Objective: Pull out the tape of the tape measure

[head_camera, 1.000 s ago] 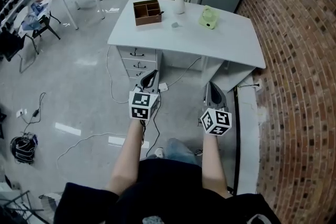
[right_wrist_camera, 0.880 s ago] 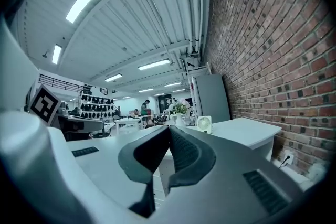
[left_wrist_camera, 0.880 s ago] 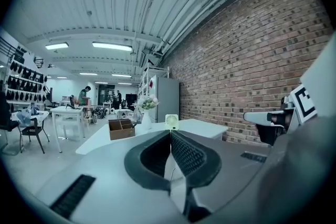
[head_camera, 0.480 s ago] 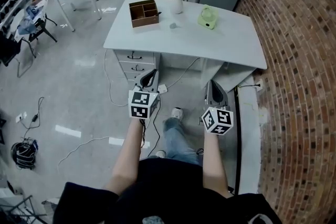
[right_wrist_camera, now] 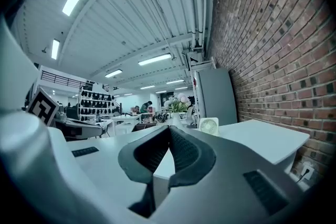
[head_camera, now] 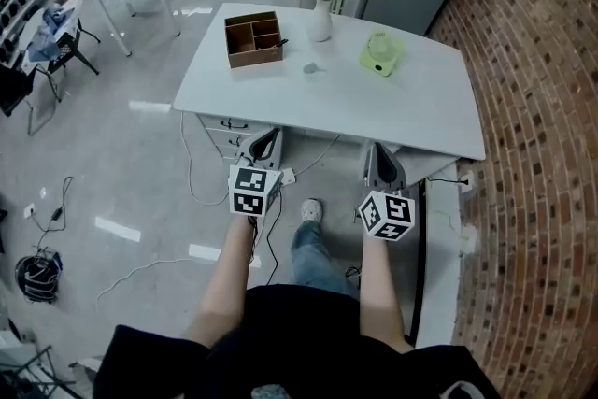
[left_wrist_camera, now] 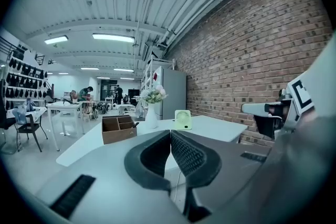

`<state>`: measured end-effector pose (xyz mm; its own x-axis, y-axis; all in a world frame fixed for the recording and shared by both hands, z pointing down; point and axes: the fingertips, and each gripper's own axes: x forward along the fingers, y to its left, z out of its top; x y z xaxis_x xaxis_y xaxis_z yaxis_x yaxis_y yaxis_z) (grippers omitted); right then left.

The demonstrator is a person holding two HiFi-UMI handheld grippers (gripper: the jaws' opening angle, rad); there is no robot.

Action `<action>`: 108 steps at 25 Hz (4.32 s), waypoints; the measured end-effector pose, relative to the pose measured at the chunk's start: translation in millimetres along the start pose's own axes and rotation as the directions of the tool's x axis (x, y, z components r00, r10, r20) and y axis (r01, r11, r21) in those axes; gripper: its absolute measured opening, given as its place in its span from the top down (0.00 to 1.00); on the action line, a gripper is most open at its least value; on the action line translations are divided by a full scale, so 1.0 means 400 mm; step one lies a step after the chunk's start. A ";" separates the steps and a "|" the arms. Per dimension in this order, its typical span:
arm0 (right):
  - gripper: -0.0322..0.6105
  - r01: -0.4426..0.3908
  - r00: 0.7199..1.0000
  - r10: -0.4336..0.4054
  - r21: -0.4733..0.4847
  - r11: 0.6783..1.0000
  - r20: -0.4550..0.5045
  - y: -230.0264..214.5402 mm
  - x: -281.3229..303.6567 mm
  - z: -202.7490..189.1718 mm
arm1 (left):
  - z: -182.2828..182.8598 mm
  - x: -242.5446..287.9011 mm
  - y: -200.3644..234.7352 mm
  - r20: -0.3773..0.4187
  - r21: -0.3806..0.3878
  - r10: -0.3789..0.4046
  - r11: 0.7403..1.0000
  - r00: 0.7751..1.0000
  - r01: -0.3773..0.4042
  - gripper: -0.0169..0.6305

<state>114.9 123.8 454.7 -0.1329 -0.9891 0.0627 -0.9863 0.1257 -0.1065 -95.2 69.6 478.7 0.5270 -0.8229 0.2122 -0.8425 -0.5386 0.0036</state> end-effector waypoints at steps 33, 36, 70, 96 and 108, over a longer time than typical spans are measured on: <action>0.95 -0.255 0.940 0.241 -0.025 0.967 -0.241 -0.190 0.913 -0.069 | -0.084 0.881 0.262 -0.267 0.035 -0.117 0.991 0.956 0.131 0.80; 0.95 -0.254 0.932 0.239 -0.022 0.967 -0.272 -0.202 0.927 -0.100 | -0.126 0.921 0.243 -0.328 0.052 -0.215 0.968 0.920 0.245 0.71; 0.95 -0.418 0.829 0.349 -0.070 0.906 -0.436 -0.141 0.915 -0.218 | -0.112 0.899 0.137 -0.354 0.123 -0.474 0.831 0.807 0.542 0.86; 0.92 -0.592 0.767 0.394 -0.324 0.738 -0.506 -0.036 0.879 -0.211 | 0.013 0.813 0.073 -0.305 0.195 -0.567 0.749 0.765 0.633 0.86; 0.95 -0.478 0.816 0.340 -0.215 0.852 -0.468 -0.115 0.865 -0.197 | 0.002 0.814 0.067 -0.308 0.172 -0.557 0.765 0.772 0.620 0.86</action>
<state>106.5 -218.3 559.5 -0.4893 -0.7288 0.4790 -0.7974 0.5963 0.0926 53.7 -213.0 547.2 0.8414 -0.2798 0.4624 -0.2985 -0.9538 -0.0340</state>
